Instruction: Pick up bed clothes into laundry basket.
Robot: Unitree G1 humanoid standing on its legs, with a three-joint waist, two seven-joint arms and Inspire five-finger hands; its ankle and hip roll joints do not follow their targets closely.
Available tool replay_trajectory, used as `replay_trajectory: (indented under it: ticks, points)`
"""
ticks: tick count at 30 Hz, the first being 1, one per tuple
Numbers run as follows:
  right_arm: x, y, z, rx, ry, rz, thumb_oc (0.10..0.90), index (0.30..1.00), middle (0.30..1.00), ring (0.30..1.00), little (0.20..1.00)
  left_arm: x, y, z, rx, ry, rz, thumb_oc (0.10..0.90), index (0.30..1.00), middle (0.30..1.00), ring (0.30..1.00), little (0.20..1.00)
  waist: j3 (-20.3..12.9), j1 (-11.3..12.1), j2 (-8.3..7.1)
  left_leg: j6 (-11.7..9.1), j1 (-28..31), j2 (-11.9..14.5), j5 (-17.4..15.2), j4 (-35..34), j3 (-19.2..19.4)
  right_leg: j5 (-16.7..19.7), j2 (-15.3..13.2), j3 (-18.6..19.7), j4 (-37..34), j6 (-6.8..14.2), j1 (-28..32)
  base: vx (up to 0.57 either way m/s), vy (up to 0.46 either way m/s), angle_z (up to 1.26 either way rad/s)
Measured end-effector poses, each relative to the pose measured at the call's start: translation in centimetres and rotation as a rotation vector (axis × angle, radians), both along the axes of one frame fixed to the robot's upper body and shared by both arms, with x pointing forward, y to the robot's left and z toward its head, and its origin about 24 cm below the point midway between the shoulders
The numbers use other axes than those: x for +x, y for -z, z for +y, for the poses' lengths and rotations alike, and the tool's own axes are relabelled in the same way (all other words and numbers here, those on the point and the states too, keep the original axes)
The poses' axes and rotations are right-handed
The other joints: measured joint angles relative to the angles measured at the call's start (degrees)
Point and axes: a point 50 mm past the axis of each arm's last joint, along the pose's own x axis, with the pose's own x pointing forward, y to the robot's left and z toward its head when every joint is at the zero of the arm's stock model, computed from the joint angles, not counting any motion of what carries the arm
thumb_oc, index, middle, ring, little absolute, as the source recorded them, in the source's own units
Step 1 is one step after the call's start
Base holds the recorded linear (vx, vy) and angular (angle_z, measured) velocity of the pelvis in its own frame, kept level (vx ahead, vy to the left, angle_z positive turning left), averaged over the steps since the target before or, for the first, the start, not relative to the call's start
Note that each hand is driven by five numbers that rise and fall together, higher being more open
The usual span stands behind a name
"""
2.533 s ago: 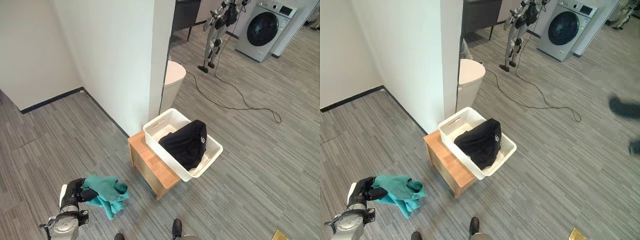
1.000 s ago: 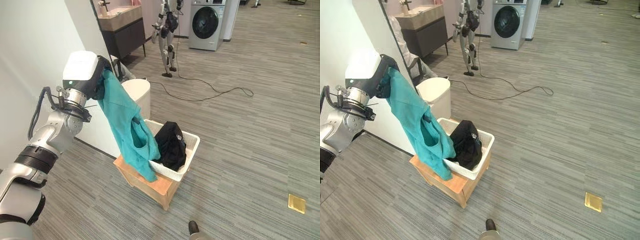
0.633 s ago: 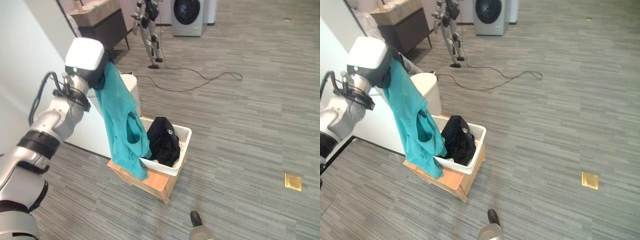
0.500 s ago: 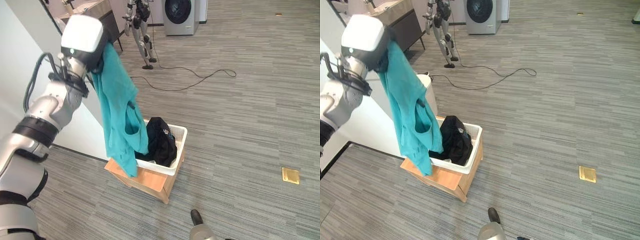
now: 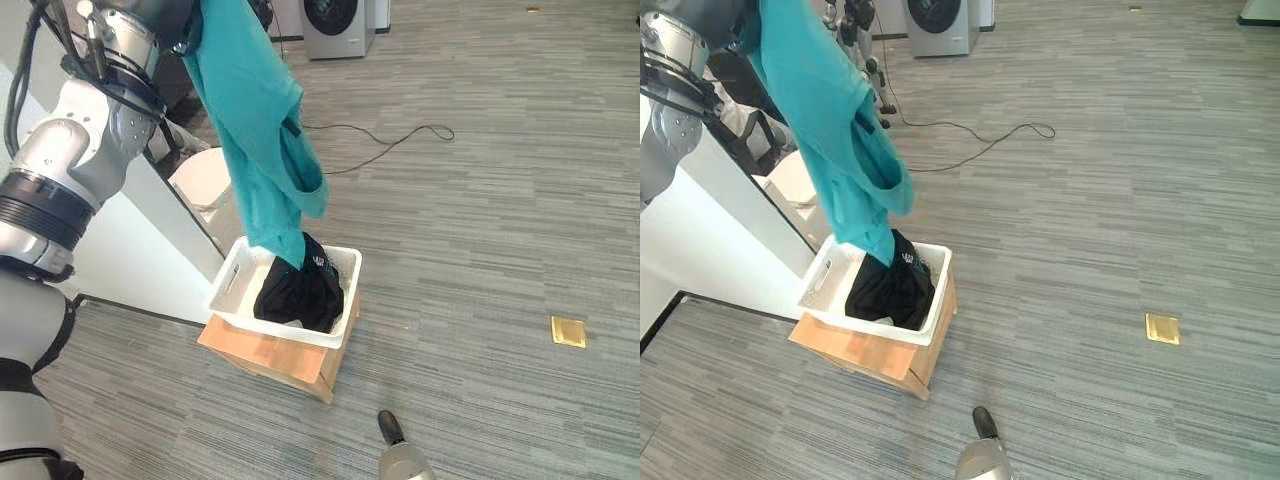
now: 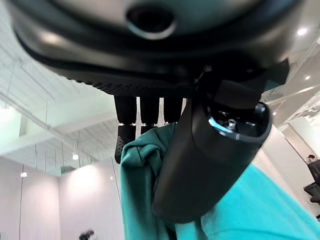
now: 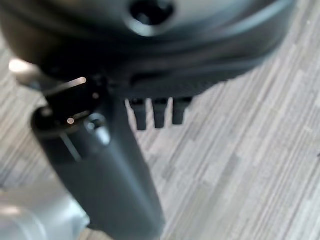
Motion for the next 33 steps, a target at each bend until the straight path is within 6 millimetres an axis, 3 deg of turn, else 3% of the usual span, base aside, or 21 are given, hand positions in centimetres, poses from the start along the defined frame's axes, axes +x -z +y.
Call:
replay_trajectory:
  ticks: [3, 8, 14, 19, 24, 28, 30, 33]
  points:
    - [0.9, -0.2, 0.0, -0.004, -0.013, -0.021, 0.8, 0.9, 0.9, 0.9, 0.9, -0.2, 1.6, 0.3, -0.067, 0.034, 0.032, 0.4, 0.3, 0.3, 0.3, 0.3, 0.6, 0.1, -0.22, 0.0, -0.6, 0.0, 0.1, 0.1, 0.0, 0.5, 0.0, 0.1, 0.0, -0.5, -0.6, 0.0, -0.008, -0.02]
    - [1.6, -0.3, 0.2, -0.006, -0.05, -0.044, 0.8, 0.9, 0.9, 0.9, 0.9, -0.1, 7.3, 2.1, -0.216, 0.035, 0.168, 0.4, 0.3, 0.3, 0.3, 0.3, 2.1, 1.1, -1.51, 0.0, -0.6, 0.3, 0.1, 0.2, -0.1, 0.5, 0.3, -0.2, 0.0, -0.5, -0.6, 0.0, -0.021, 0.01]
    - [1.0, -0.2, 0.3, -0.009, -0.067, -0.028, 0.8, 0.9, 0.9, 0.9, 0.9, -0.1, 9.2, 3.5, -0.279, -0.021, 0.233, 0.4, 0.3, 0.3, 0.3, 0.3, 3.2, 2.5, -3.27, 0.0, -0.9, 0.4, 0.1, 0.2, -0.9, 0.5, 0.1, -1.1, 0.0, -0.5, -0.3, 0.0, -0.019, 0.08]
    - [1.1, -0.3, 0.9, -0.001, -0.115, -0.045, 0.8, 0.9, 0.9, 0.9, 0.9, -0.1, 10.4, 3.6, -0.354, -0.007, 0.253, 0.4, 0.3, 0.3, 0.3, 0.3, 3.5, 3.1, -3.71, 0.0, -1.0, 0.3, 0.1, 0.2, -1.4, 0.5, 0.1, -1.4, 0.0, -0.5, -0.2, -0.02, -0.009, 0.03]
    - [1.5, -0.3, 1.4, 0.009, -0.128, -0.064, 0.8, 0.9, 0.9, 0.9, 0.9, -0.1, 14.6, 2.6, -0.421, 0.022, 0.403, 0.4, 0.3, 0.3, 0.3, 0.3, 3.5, 2.9, -3.79, 0.0, -1.1, 0.1, 0.1, 0.1, -1.7, 0.4, -0.1, -1.6, 0.0, -0.4, -0.2, -0.02, 0.006, 0.02]
    - [1.9, -0.2, 1.1, -0.012, -0.128, -0.036, 0.8, 0.9, 0.9, 0.9, 0.9, 0.2, 20.5, 0.3, -0.532, 0.047, 0.614, 0.4, 0.3, 0.3, 0.3, 0.3, 3.7, 2.8, -3.77, 0.2, -1.5, 0.0, 0.2, 0.1, -1.7, 0.4, -0.2, -1.5, 0.0, -0.4, -0.5, -0.03, 0.006, -0.01]
    - [2.3, -0.5, 0.8, -0.019, -0.135, -0.057, 0.8, 0.9, 0.9, 0.9, 0.9, -0.3, 24.8, -1.6, -0.608, 0.054, 0.746, 0.4, 0.3, 0.3, 0.3, 0.3, 4.1, 2.2, -3.18, 0.2, -1.5, -0.1, 0.1, 0.1, -1.6, 0.4, -0.2, -1.3, -0.4, -0.4, -0.6, -0.03, 0.033, -0.03]
    - [3.5, -1.0, 0.9, -0.031, -0.148, -0.111, 0.8, 0.9, 0.9, 0.9, 0.9, -1.3, 29.0, -3.1, -0.594, 0.032, 0.925, 0.4, 0.3, 0.3, 0.3, 0.3, 5.6, 0.7, -2.27, 0.3, -2.5, -0.4, 0.1, 0.1, -1.2, 0.4, -0.4, -0.8, -0.2, -0.3, -2.0, -0.07, 0.039, -0.07]
